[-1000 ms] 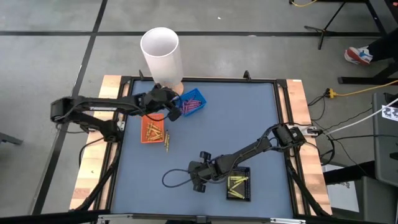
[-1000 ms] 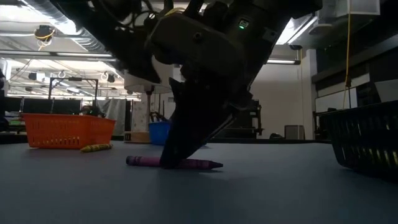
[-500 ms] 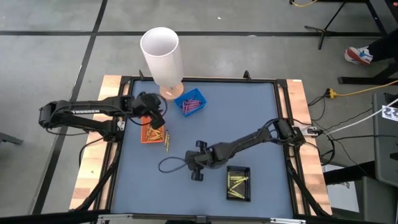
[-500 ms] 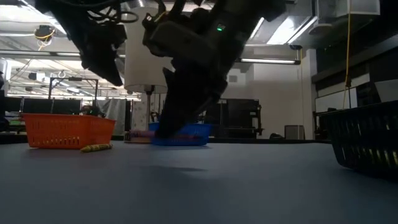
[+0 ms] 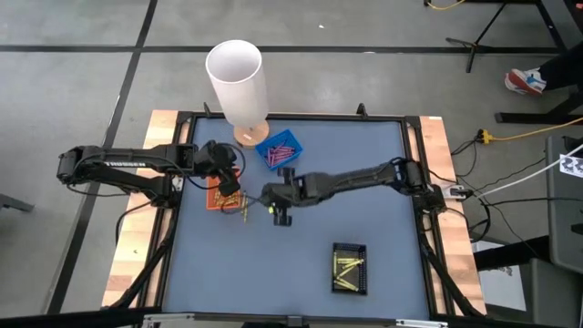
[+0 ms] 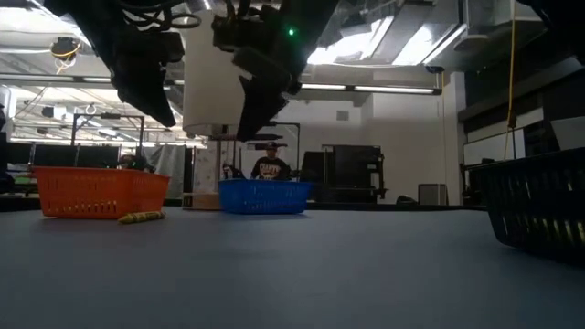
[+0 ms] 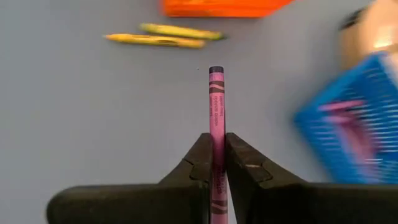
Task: Sort crayons
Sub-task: Put the violet crayon into the blue bin, then put the yellow crayon into the orange bin
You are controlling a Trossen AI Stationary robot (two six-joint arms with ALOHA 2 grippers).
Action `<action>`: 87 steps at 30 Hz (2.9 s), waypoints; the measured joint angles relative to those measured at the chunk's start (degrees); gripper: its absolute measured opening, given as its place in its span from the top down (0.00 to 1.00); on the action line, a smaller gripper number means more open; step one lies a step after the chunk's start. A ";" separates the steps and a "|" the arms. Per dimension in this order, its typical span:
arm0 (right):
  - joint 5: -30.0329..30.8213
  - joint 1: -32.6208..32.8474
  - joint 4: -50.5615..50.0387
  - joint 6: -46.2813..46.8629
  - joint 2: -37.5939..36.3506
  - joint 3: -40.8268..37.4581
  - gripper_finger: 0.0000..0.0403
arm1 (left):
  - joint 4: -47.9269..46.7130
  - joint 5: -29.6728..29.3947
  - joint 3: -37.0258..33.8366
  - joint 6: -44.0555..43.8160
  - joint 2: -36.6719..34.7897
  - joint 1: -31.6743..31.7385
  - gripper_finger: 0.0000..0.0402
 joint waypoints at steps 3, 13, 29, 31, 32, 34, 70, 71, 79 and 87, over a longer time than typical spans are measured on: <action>3.75 -2.36 -0.30 -5.36 -0.02 0.77 0.94 | 0.00 -0.01 0.00 0.02 0.00 -0.01 0.79; 5.31 -10.67 -0.12 -14.38 0.28 0.83 0.94 | 0.00 -0.05 0.00 0.04 0.00 0.01 0.79; 5.37 -17.30 0.45 -20.05 0.33 0.85 0.94 | 0.00 -0.09 0.00 0.04 0.00 0.01 0.79; 5.47 -17.34 0.52 -20.70 0.33 0.85 0.92 | 0.00 -0.09 0.00 0.04 0.00 0.01 0.79; 5.56 -17.34 0.50 -21.27 0.33 0.85 0.91 | 0.00 -0.09 0.00 0.04 0.00 0.01 0.79; 5.72 -17.30 0.52 -21.90 0.33 0.85 0.87 | 0.00 -0.09 0.00 0.04 0.00 0.01 0.79; -17.30 -11.02 2.05 8.42 0.39 0.89 0.51 | 0.03 1.70 0.00 -0.40 0.00 -0.01 0.79; -17.34 -10.34 2.15 8.42 0.39 0.89 0.51 | 0.04 2.63 0.00 -0.91 0.00 -0.01 0.79; -17.26 -5.81 1.91 8.38 0.39 0.89 0.51 | 0.24 20.94 0.00 -2.65 0.00 -3.50 0.79; -17.28 -2.78 -1.21 8.32 0.39 0.89 0.51 | 0.26 26.80 0.00 -15.11 0.00 -16.51 0.79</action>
